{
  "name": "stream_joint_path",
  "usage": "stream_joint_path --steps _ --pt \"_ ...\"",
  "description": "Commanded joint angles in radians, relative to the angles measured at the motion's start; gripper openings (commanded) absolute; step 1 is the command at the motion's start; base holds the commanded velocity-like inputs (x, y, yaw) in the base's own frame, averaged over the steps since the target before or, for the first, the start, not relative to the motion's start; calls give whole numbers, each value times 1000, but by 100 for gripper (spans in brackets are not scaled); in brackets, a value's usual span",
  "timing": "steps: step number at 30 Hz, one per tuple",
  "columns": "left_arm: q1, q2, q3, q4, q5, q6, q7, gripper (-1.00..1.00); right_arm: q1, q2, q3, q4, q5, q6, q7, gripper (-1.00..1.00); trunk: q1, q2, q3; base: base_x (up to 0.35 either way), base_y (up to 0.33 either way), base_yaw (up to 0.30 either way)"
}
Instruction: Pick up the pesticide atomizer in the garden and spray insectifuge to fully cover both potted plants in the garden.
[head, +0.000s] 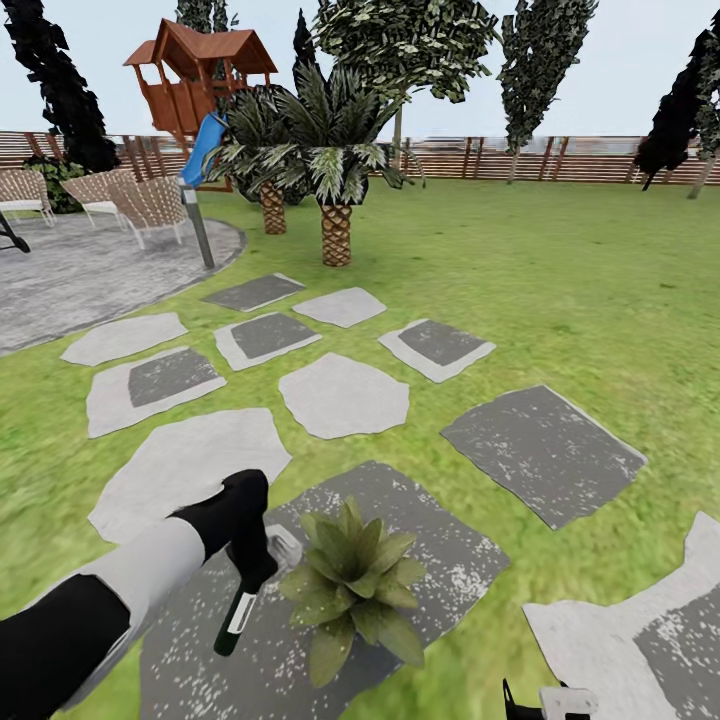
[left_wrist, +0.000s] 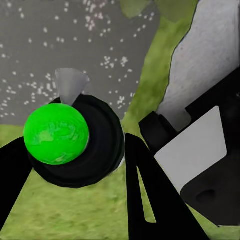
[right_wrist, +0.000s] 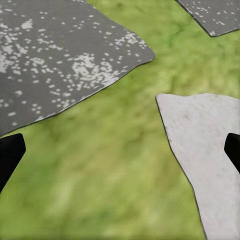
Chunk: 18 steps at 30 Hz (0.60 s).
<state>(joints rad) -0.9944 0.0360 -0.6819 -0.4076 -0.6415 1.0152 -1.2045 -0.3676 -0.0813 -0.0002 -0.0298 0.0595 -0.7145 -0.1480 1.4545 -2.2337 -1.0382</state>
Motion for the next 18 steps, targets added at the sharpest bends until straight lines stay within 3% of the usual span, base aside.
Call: stream_joint_path --steps 1,10,18 --pt "2 -1 -2 -2 -10 6 -10 -100 -1 0 0 1 6 -2 -6 100 0 0 -1 0 0 0" --pt "11 15 0 11 -13 -6 -10 -100 -1 0 0 1 6 -2 -6 100 0 0 -1 0 0 0" --pt "0 6 -2 0 -15 -4 -10 -100 -1 0 0 1 6 -2 -6 100 0 0 -1 0 0 0"
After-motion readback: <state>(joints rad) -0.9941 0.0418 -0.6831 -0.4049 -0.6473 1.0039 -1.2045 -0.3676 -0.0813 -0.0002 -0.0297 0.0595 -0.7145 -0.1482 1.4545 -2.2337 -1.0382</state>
